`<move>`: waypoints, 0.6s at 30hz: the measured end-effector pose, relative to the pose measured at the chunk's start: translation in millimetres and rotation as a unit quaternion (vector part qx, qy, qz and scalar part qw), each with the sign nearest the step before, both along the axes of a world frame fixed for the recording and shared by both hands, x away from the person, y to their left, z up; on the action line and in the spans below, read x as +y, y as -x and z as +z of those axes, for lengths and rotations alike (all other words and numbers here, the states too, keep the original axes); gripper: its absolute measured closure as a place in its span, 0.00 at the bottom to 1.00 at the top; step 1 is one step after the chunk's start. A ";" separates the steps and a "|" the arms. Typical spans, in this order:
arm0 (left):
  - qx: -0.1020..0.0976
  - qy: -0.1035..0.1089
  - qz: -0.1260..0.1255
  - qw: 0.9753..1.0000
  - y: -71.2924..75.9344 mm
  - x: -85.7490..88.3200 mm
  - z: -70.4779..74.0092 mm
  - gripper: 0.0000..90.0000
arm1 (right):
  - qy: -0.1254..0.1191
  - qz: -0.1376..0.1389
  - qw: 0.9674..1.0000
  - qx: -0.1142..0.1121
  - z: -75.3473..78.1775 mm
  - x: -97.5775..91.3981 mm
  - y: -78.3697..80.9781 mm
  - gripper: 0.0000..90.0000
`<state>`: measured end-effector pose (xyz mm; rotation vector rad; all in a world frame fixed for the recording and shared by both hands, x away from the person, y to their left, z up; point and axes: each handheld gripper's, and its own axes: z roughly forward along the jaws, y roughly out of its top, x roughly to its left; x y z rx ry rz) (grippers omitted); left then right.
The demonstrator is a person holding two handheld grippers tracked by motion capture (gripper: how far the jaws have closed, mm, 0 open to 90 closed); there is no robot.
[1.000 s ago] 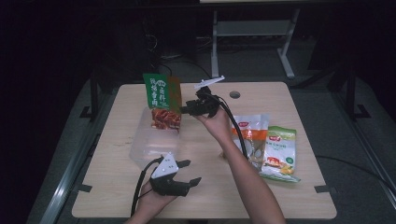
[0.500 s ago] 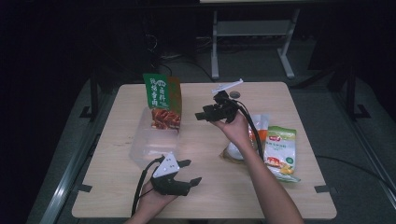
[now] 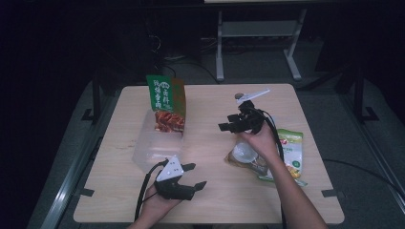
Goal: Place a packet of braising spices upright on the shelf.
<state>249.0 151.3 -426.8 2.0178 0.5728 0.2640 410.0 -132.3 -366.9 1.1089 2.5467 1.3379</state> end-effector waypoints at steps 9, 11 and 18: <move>-0.001 0.004 0.001 1.000 0.1 -1.7 -0.7 0.32 | 0.019 -0.027 0.999 0.013 -5.4 -39.3 16.0 0.41; 0.001 0.004 0.001 1.000 0.1 -2.3 -1.0 0.32 | 0.022 -0.034 0.999 0.023 -6.4 -49.2 19.4 0.41; 0.002 0.003 0.000 1.000 0.6 -3.0 -1.6 0.32 | 0.025 -0.059 0.998 0.028 -13.6 -79.2 32.8 0.41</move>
